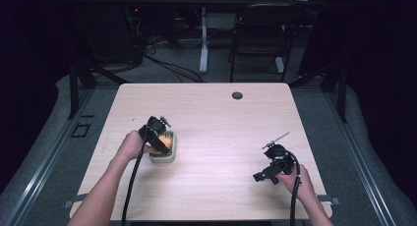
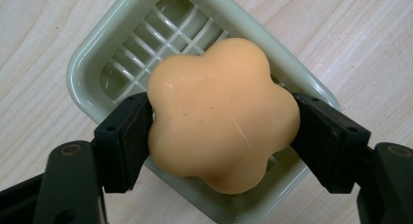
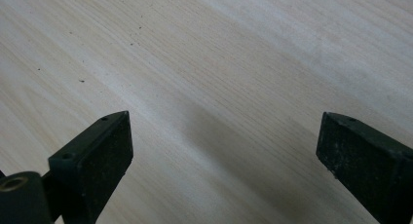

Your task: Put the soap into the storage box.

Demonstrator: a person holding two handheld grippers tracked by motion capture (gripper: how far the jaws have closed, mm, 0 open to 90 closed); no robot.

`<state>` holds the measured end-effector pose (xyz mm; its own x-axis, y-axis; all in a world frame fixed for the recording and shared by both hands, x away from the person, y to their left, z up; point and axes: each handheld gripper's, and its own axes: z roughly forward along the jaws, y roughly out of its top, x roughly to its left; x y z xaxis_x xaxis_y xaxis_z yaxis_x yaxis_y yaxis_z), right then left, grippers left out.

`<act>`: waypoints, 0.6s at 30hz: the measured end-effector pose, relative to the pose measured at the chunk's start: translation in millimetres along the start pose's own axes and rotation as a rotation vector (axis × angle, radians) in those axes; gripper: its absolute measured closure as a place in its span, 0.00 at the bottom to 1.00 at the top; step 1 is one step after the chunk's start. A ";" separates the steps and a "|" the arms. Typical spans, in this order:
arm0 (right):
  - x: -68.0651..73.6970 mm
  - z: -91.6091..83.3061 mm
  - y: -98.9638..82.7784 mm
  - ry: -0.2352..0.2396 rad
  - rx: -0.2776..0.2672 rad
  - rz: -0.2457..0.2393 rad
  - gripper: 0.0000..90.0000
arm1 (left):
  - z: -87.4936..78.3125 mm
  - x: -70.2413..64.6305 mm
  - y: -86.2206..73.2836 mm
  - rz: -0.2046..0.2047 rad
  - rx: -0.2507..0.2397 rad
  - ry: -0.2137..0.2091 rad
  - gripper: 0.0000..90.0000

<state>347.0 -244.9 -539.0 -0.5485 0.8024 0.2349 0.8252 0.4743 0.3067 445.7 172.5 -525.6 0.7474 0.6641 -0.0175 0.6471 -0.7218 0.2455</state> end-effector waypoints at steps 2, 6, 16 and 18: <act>-0.5 0.5 0.0 -0.014 0.006 -0.001 0.07 | 0.0 -0.4 0.1 -0.002 0.001 0.004 0.29; -0.1 -0.1 -0.2 -0.001 -0.001 0.001 0.07 | 0.3 -1.3 0.4 -0.007 0.002 0.009 0.29; -0.5 -0.2 -0.5 -0.015 0.000 -0.002 0.07 | 1.2 -1.4 0.2 -0.045 -0.025 0.044 0.19; -0.4 -0.1 -0.5 -0.015 0.000 -0.001 0.07 | 1.1 -1.3 -0.2 -0.055 -0.031 0.048 0.16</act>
<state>346.7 -245.6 -539.1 -0.5476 0.8071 0.2207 0.8244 0.4752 0.3075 444.8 171.7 -526.7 0.7025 0.7116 0.0149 0.6812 -0.6782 0.2757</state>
